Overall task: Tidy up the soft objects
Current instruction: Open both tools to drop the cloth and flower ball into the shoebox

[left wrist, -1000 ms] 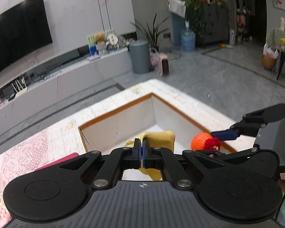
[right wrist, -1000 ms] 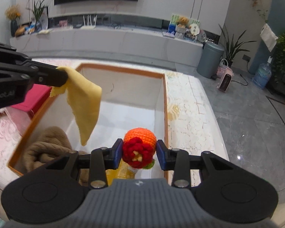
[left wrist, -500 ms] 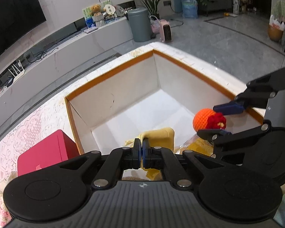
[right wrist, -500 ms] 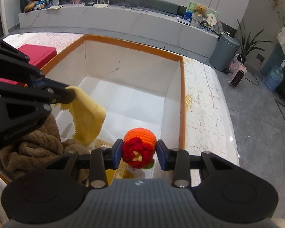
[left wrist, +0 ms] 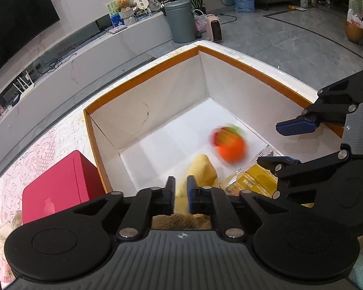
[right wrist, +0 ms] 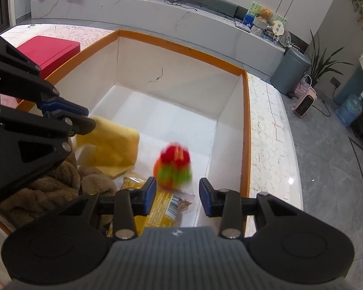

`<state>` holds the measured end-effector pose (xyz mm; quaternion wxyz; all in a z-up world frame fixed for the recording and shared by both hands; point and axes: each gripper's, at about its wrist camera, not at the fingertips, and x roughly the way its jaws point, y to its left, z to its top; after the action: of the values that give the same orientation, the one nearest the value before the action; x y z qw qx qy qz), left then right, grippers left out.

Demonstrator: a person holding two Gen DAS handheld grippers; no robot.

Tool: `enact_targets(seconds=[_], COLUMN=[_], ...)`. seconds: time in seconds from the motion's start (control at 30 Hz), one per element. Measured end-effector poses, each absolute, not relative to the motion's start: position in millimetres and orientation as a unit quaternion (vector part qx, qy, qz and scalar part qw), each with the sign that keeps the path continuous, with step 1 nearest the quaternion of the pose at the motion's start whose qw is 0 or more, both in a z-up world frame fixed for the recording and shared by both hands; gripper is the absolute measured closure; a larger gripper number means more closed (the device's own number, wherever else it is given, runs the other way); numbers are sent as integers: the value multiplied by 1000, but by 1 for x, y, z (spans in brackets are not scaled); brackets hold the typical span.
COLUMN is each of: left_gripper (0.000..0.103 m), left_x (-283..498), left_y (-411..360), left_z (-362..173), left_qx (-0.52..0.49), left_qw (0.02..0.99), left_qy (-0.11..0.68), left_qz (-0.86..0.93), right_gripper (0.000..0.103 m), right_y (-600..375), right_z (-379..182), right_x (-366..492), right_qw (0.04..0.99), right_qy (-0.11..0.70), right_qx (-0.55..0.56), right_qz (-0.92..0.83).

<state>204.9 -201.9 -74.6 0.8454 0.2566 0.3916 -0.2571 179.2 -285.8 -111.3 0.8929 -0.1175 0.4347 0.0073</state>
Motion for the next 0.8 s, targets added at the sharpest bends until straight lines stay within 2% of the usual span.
enact_targets(seconds=[0.03, 0.13, 0.63, 0.8], left_gripper=[79, 72, 70, 70], left_x=[204, 202, 181, 167], left_y=[-202, -199, -173, -156], left_z=[-74, -70, -27, -14], left_qx=[255, 248, 187, 162], left_qw=[846, 849, 877, 891], left_qy=[392, 389, 353, 336], left_qz=[-256, -257, -267, -259], right_gripper=[65, 60, 58, 51], right_y=[-285, -285, -283, -278], right_z=[-111, -111, -82, -67], right_x=[179, 176, 151, 132], right_qw=[892, 892, 910, 924], right_qy=[435, 436, 404, 372], right_qx=[-119, -119, -94, -85], right_qz=[7, 7, -8, -24])
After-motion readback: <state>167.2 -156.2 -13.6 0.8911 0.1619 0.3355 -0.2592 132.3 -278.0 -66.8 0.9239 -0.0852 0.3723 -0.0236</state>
